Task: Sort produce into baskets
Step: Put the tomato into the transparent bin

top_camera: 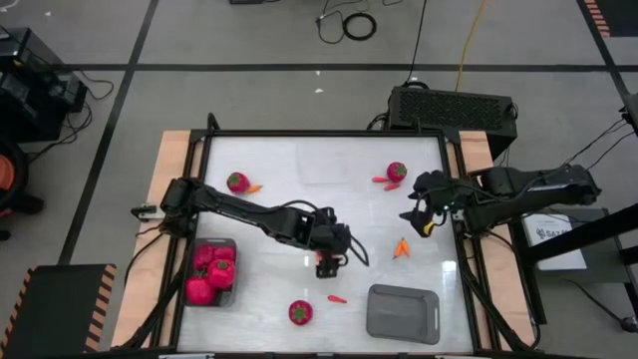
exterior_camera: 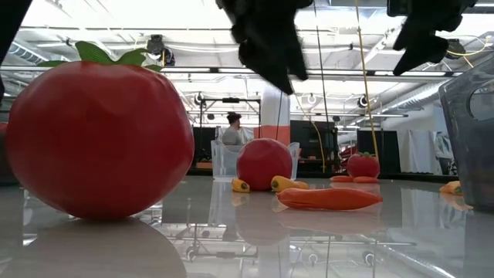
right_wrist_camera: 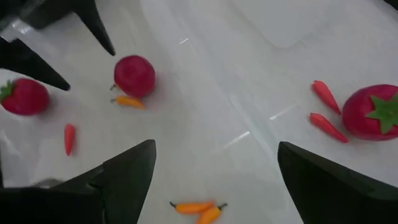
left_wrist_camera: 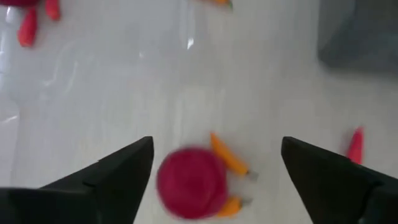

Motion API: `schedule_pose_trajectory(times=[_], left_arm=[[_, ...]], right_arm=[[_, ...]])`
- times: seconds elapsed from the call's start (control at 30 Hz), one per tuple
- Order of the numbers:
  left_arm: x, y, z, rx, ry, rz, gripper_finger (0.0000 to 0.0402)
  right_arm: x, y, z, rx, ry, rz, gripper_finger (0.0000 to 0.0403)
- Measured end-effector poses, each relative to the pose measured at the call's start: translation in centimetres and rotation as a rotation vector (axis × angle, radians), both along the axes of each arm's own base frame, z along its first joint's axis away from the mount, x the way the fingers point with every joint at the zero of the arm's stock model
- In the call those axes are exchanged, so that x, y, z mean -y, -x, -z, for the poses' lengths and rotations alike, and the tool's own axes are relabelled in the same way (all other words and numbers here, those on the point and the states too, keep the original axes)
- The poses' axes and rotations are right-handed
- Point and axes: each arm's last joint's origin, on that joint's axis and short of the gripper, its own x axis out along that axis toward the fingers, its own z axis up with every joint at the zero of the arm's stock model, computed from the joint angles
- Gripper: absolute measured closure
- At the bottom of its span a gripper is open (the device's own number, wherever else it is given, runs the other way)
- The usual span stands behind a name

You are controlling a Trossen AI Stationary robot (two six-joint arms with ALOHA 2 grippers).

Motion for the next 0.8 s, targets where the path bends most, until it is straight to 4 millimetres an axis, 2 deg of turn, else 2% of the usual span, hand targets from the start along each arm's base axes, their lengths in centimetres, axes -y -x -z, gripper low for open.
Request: schedule_pose_trajectory(times=[0.17,0.5,0.8], left_arm=[[-1.0,0.2,0.9,-0.070,-0.024,-0.013,0.0017],[-1.4,-0.7,4.4,-0.175,-0.039,0.058,0.0015],[-1.9,-1.2,6.7,-0.237,-0.049,0.101,0.0015]], right_arm=[[-0.1,-1.2,0.2,0.025,-0.049,0.052,0.0074],[-0.4,-2.7,1.3,-0.037,-0.100,0.123,0.0074],[-0.5,-3.8,1.9,-0.048,-0.106,0.136,0.0074]])
